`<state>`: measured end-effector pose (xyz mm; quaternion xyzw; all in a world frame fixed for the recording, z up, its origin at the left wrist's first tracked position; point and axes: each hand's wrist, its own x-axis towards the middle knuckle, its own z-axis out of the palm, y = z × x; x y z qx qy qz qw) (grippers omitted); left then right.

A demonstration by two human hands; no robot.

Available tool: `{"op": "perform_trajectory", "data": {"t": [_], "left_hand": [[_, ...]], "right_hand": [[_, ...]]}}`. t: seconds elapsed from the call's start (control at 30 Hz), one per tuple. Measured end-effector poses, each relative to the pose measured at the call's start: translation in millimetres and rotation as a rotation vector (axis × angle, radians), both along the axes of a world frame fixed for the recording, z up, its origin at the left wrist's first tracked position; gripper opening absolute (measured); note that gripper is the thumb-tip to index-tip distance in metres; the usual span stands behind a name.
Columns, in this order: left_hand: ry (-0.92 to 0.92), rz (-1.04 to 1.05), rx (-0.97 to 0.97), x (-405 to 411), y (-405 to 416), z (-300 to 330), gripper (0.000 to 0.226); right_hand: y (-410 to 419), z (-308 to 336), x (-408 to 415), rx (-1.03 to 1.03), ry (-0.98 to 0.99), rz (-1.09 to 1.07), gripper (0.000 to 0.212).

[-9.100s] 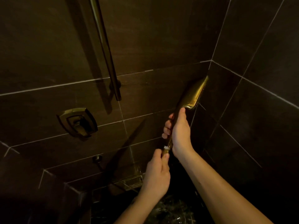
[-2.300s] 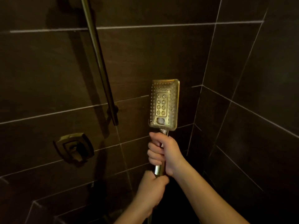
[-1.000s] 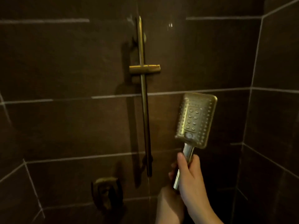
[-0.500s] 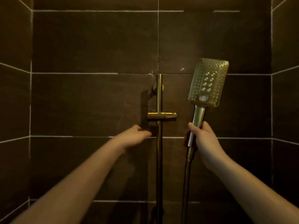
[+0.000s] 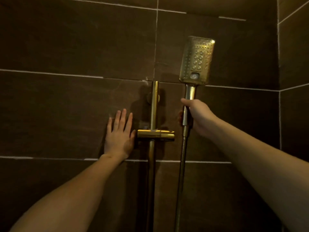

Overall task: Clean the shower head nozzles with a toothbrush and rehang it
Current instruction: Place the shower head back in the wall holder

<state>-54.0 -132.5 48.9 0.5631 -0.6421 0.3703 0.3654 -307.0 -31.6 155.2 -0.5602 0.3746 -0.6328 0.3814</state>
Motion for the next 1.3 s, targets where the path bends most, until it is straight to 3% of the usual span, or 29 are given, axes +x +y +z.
{"op": "perform_trajectory", "data": {"t": [0.17, 0.4, 0.53, 0.63, 0.87, 1.3], "left_hand": [[-0.022, -0.049, -0.177, 0, -18, -1, 0.071], [0.009, -0.07, -0.169, 0, -20, -5, 0.07], [0.012, -0.079, -0.19, -1, -20, -4, 0.072], [-0.003, -0.069, -0.192, 1, -21, -5, 0.072], [0.007, -0.052, -0.185, -1, -21, -5, 0.073], [-0.017, -0.042, -0.204, 3, -29, -7, 0.072]], "right_hand": [[-13, 25, -2, 0.002, 0.144, 0.042, 0.016], [-15, 13, 13, 0.003, 0.134, 0.059, 0.016], [-17, 15, 26, -0.012, 0.158, 0.073, 0.032], [-13, 17, 35, 0.004, 0.142, 0.115, 0.021], [-13, 16, 38, -0.035, 0.12, 0.1, 0.019], [-17, -20, 37, -0.131, 0.289, -0.056, 0.033]]}}
